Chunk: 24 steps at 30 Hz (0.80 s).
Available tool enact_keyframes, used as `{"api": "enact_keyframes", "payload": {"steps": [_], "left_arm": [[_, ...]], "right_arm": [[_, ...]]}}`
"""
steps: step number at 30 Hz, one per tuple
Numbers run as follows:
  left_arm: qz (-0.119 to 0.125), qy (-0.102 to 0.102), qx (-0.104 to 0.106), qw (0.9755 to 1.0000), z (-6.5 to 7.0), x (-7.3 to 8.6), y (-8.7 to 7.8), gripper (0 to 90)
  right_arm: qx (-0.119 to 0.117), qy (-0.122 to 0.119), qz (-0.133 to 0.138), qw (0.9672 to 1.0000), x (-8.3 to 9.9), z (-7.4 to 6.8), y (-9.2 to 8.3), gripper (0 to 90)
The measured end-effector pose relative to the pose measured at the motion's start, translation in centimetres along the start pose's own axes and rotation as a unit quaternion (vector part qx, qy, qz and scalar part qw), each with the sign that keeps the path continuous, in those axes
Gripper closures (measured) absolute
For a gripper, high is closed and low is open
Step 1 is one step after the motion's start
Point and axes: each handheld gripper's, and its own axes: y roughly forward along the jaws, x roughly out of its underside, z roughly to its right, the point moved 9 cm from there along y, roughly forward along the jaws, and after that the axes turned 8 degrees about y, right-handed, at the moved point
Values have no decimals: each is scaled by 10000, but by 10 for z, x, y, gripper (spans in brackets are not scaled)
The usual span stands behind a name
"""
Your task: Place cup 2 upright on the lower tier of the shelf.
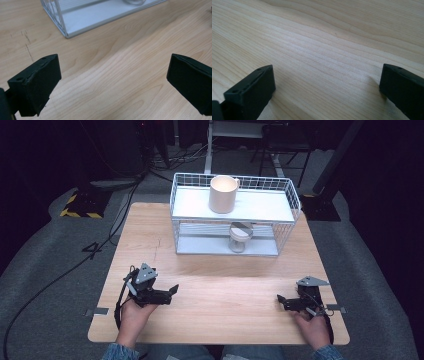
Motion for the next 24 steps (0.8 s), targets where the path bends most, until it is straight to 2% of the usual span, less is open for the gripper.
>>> {"api": "enact_keyframes", "payload": {"steps": [10,13,24], "left_arm": [[-359,-69,5,9993,6,30,18,1],[-527,-8,23,9986,9,37,23,1],[-819,-18,89,9966,9,51,31,0]], "right_arm": [[1,0,0,10000,0,0,0,3],[0,1,0,10000,0,0,0,3],[0,-1,0,10000,0,0,0,3]]}}
